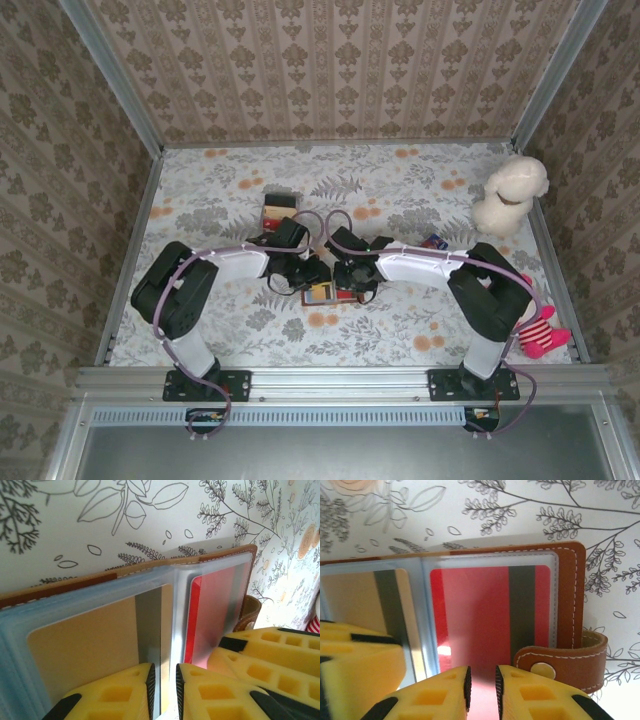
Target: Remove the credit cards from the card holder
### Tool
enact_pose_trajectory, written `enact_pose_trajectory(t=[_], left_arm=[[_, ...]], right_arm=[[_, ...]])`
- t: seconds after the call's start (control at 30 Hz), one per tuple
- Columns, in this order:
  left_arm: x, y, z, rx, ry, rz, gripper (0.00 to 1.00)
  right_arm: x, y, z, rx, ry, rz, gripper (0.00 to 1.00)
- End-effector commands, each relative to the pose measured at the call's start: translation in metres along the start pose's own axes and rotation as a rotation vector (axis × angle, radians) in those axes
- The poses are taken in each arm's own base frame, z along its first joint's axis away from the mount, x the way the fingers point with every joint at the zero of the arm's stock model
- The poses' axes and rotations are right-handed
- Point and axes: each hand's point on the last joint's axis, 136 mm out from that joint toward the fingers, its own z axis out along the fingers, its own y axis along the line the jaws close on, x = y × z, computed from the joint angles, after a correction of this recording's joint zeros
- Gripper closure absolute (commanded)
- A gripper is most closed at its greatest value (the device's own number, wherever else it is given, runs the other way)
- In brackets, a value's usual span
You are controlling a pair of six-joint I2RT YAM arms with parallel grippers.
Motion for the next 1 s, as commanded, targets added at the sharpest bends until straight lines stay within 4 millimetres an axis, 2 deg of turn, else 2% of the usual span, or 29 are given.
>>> enact_pose_trajectory(t=[0.0, 0.23, 0.57, 0.7, 0.97], left_arm=[[0.000, -0.003, 0.003, 0.019, 0.023, -0.010, 0.78], [-0.001, -0.018, 0.008, 0.055, 0.038, 0.020, 0.78], [-0.007, -0.019, 0.004, 0.016, 0.011, 0.032, 0.81], [-0.006, -0.020, 0.008, 0.009, 0.023, 0.033, 0.80], [-0.003, -0.007, 0.015, -0.048, 0.038, 0.018, 0.80]], right_arm=[[0.006, -0.011, 0.013, 0.022, 0.029, 0.030, 0.77], [0.008, -0.017, 0.016, 0.004, 0.036, 0.053, 0.78], [0.010, -0.016, 0.020, -0.135, 0.058, 0.117, 0.81], [0.008, -0.018, 0.018, -0.177, 0.055, 0.139, 0.81], [0.008, -0.021, 0.017, -0.200, 0.060, 0.151, 0.81]])
